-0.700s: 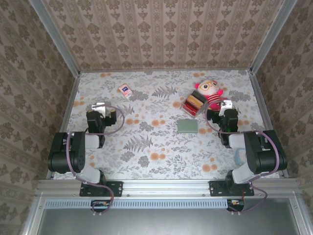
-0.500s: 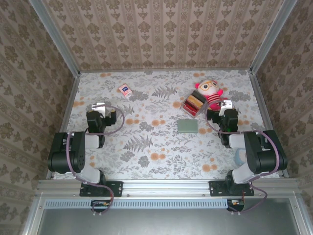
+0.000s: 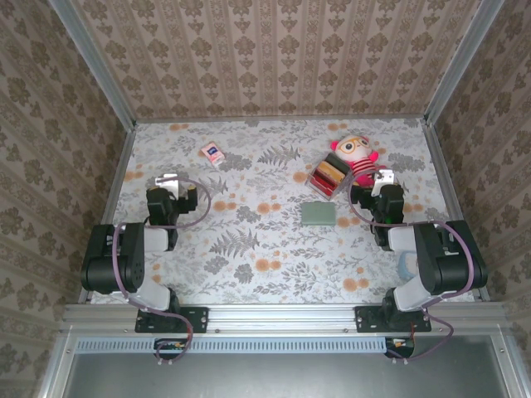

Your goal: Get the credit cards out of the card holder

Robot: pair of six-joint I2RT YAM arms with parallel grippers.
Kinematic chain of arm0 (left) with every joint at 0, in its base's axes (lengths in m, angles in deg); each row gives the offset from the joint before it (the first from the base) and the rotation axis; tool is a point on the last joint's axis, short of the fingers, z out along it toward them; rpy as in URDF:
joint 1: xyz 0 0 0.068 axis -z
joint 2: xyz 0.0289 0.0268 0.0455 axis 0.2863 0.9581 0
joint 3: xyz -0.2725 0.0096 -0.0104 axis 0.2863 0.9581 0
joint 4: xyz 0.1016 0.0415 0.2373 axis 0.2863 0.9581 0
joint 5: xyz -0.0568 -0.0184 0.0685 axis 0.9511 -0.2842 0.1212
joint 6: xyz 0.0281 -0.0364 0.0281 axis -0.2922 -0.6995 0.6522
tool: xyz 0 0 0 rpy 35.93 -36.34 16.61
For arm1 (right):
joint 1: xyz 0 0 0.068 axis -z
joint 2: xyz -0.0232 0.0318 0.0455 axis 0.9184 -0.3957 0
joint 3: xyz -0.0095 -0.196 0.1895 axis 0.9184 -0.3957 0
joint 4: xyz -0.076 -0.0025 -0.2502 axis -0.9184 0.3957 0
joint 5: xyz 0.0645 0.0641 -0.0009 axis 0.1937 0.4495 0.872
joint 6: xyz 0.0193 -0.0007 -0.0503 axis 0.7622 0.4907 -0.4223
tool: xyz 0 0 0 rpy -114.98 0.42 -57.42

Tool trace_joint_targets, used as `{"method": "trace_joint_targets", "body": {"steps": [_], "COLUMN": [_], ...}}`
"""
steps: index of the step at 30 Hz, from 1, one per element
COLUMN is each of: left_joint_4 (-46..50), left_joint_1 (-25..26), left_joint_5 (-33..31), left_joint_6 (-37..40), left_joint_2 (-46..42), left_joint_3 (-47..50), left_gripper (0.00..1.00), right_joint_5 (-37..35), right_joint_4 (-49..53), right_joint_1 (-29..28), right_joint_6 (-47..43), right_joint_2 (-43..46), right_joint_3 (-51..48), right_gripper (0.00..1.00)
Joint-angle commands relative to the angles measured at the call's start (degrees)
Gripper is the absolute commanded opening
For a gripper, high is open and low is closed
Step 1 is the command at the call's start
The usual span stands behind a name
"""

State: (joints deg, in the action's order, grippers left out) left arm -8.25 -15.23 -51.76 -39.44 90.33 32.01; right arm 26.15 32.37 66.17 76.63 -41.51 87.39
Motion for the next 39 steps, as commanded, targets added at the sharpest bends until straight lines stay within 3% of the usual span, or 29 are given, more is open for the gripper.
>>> {"method": "trace_joint_targets", "body": {"steps": [1,10,14,19,24,27,30,34,39], "left_joint_4": [-0.3,-0.4,0.8,4.6,12.5,23.5,34.2,34.8,38.4], "left_joint_1": [-0.3,-0.3,-0.4,-0.4,-0.4,-0.4,-0.3,-0.4,-0.3], "left_joint_5": [0.8,3.0,1.8,-0.8,-5.8,-8.4,-8.3,-4.9,0.5], "left_joint_6": [-0.1,0.9,0.1,-0.8,-2.7,-7.7,-10.7,-12.5,-12.0], "left_joint_2": [0.0,-0.5,-4.6,-10.2,-14.9,-18.6,-20.4,-20.4,-19.3], "left_joint_3": [-1.0,-0.9,0.3,0.8,-0.8,-4.2,-9.0,-9.7,-12.0], "left_gripper": [1.0,1.0,1.0,1.0,1.0,1.0,1.0,1.0,1.0], "right_joint_5": [0.5,2.0,-1.0,-8.0,-11.6,-7.5,4.8,14.8,20.2], "right_joint_4": [0.3,-1.0,0.3,23.1,48.8,60.4,67.9,74.0,70.9], "right_joint_1": [0.0,0.0,-0.1,0.0,0.0,0.0,0.0,-0.5,-2.8], "right_joint_6": [-0.6,-1.2,-0.2,6.1,17.9,22.6,23.7,26.7,29.5], "right_joint_2": [-0.2,0.3,6.2,19.7,26.2,26.7,25.1,21.7,19.8], "right_joint_3": [1.1,0.1,-1.9,3.1,12.0,16.7,21.0,23.3,20.0], "right_gripper": [1.0,1.0,1.0,1.0,1.0,1.0,1.0,1.0,0.96]}}
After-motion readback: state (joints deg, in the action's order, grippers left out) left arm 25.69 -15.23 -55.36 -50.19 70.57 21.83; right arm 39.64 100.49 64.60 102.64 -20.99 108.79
